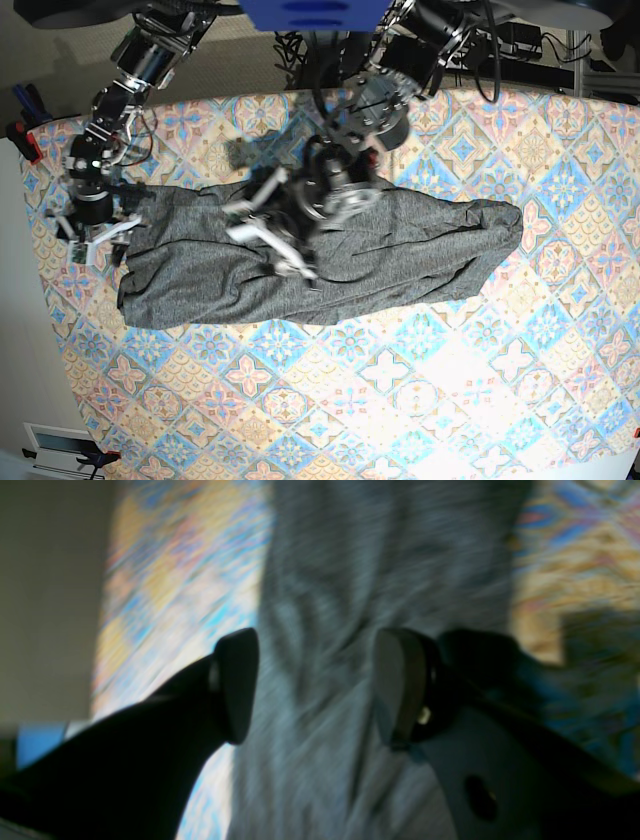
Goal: Layout the t-shirt on the table in an organized manner, then fold the t-shirt properly
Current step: 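Move the right gripper to the shirt middle and grasp beside the left gripper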
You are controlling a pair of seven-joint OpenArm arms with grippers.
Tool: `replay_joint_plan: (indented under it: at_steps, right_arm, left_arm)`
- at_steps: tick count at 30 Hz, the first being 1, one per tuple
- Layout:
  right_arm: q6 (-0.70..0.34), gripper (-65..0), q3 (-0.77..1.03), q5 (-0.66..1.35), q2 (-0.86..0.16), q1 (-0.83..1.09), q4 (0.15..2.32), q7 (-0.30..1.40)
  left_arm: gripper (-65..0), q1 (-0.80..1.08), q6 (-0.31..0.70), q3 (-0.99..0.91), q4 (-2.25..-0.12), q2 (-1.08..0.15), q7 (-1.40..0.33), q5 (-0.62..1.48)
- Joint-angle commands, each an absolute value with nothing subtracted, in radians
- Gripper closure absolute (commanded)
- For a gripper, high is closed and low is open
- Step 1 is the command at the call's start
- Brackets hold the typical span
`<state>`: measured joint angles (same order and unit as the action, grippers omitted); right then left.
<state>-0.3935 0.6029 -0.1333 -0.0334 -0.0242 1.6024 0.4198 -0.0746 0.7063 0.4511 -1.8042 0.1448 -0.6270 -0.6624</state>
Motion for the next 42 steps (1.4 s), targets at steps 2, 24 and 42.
replay_joint_plan:
  at_steps: [2,24,42]
  right_arm:
    - [-0.394,-34.2,0.535,-0.125,-0.042,-0.007,1.661,0.392]
    - [-0.394,-34.2,-0.151,-0.291,-0.048,0.104,1.748,0.461]
    - [-0.394,-34.2,-0.288,-0.34,-0.047,0.097,1.627,0.458]
  left_arm:
    - [-35.8,-0.065,0.698,0.387,-1.873,0.157,-0.665,-0.661]
    - [-35.8,0.01,0.698,-0.378,-1.972,0.059,-0.76,-0.659]
    - [-35.8,0.048,0.698,-0.403,-1.972,0.065,-0.759,-0.659]
